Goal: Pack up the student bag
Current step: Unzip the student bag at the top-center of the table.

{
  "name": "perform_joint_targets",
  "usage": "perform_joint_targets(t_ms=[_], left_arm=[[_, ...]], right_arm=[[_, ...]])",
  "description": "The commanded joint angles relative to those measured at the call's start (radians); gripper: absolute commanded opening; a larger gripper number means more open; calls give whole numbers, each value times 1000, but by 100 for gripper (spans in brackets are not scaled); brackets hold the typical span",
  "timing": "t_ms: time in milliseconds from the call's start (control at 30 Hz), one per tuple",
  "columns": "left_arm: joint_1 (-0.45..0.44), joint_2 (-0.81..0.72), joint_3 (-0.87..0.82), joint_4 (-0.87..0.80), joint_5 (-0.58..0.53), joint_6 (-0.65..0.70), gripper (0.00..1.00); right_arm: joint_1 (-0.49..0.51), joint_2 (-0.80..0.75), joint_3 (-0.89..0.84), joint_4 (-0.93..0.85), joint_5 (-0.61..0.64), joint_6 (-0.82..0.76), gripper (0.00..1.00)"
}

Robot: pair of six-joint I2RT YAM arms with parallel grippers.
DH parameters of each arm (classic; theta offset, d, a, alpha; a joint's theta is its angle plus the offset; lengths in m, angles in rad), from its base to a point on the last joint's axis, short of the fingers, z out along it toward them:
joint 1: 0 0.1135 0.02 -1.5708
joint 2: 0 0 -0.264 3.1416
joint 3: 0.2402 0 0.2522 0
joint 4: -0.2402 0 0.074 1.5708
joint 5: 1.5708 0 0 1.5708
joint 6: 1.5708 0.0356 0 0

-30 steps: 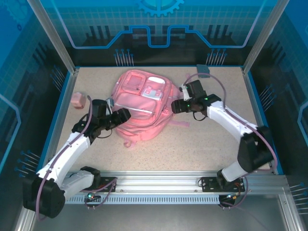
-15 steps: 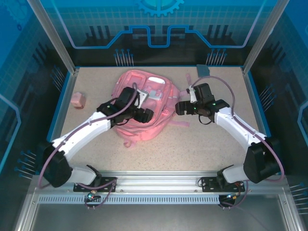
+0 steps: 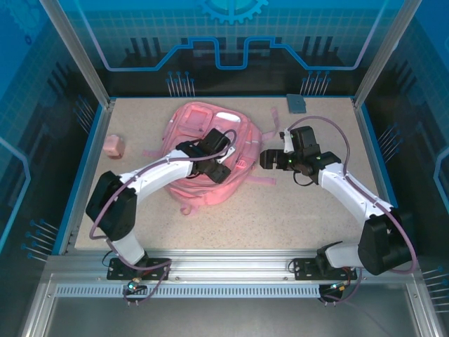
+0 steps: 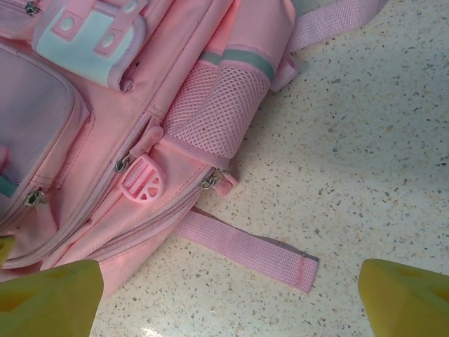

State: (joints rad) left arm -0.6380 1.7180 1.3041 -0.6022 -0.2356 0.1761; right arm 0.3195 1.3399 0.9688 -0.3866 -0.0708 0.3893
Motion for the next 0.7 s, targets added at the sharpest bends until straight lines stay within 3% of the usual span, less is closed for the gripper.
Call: perform_joint_targets(t_ms=[0, 167, 433, 567, 667], left_arm=[[-4, 53, 52, -37, -77, 30, 71], [-5, 102, 80, -69, -118, 27, 66], [-4, 28, 77, -27, -85, 23, 22], [-3, -55, 46, 49, -57, 2, 9], [-3, -113, 16, 112, -44, -19, 5]], right_arm=[[-10, 8, 8, 14, -26, 18, 94], [-10, 14, 14, 9, -29, 28, 93], [-4, 49, 44, 6, -83, 21, 91], [20, 103, 87, 19, -157, -11, 86], [39, 166, 130, 37, -214, -26, 80]])
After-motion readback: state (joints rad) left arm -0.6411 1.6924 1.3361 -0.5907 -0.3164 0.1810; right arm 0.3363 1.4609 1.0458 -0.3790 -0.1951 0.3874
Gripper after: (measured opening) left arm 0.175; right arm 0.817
